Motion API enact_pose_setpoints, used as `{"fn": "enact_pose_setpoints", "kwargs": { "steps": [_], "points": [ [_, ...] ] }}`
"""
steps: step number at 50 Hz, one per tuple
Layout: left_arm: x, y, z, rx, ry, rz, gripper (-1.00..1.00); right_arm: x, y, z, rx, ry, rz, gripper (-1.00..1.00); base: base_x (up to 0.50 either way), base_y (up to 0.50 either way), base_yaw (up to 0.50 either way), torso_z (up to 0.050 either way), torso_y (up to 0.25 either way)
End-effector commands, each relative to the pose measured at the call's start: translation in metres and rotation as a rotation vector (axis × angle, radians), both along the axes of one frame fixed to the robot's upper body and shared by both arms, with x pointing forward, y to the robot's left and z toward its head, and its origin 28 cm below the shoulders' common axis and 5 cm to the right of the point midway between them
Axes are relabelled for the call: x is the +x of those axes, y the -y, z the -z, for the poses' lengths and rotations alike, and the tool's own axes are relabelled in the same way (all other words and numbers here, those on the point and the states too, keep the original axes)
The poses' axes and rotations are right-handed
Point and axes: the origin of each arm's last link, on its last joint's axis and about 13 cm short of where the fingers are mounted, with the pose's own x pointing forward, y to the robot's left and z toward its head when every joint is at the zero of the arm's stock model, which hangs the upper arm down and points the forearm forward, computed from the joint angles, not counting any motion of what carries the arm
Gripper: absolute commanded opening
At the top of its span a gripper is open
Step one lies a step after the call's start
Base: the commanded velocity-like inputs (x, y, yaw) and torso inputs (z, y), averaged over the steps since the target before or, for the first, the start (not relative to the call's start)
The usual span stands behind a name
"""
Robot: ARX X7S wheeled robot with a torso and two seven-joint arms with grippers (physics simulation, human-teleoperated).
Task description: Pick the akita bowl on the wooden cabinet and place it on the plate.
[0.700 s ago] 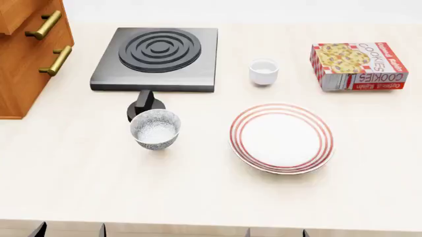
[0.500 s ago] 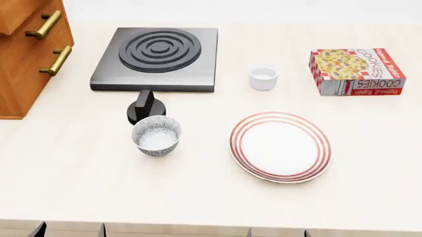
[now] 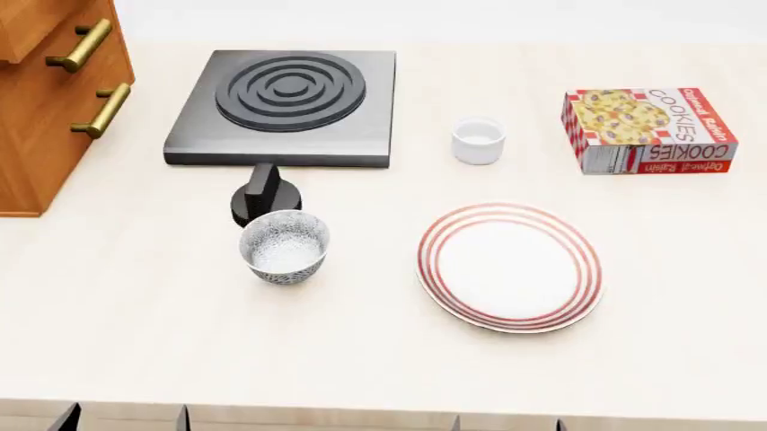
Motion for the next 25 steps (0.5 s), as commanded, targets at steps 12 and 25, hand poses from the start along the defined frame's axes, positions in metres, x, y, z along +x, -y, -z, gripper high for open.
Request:
{"fn": "enact_pose_setpoints", "kwargs": {
  "steps": [12, 25],
  "points": [
    [-0.0008, -0.0007, -0.0007, -0.020, -0.008, 0.008, 1.00, 0.0005, 0.0001, -0.0012, -0.002, 0.008, 0.005, 1.00, 0.00, 0.00, 0.00, 0.041, 0.016],
    [-0.0016, -0.0001, -0.0005, -0.013, -0.009, 0.002, 1.00, 0.0004, -0.0001, -0.0005, -0.003, 0.007, 0.004, 1.00, 0.00, 0.00, 0.00, 0.050, 0.027]
  ]
}}
